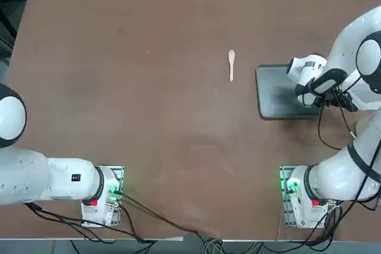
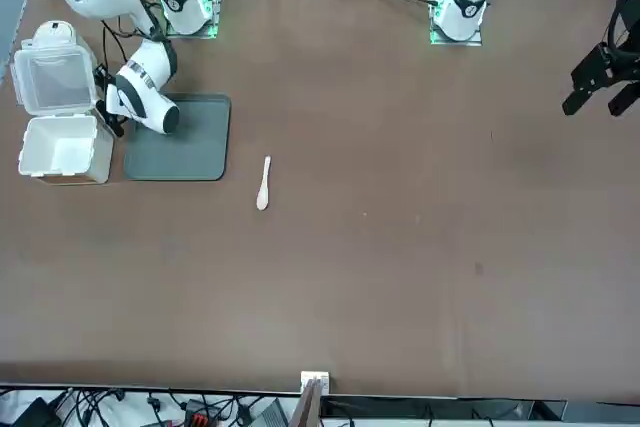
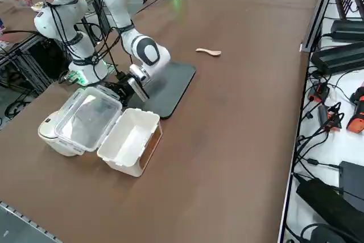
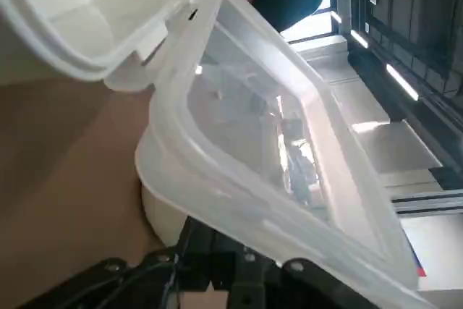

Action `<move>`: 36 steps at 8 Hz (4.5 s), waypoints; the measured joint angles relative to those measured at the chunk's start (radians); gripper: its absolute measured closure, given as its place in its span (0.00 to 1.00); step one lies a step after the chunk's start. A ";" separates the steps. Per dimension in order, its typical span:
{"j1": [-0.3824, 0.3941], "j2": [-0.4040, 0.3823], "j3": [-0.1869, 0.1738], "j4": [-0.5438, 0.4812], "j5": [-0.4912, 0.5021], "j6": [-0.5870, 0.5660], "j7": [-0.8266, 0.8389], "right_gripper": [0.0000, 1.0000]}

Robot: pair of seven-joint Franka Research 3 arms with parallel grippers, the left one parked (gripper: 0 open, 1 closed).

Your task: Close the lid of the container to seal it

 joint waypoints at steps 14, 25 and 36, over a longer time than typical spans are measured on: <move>-0.252 -0.463 -0.026 0.386 0.450 0.263 -1.375 0.98; -0.481 -0.301 -0.048 0.342 0.980 0.708 -2.087 0.98; -0.485 -0.244 -0.051 0.348 1.037 0.752 -2.091 0.98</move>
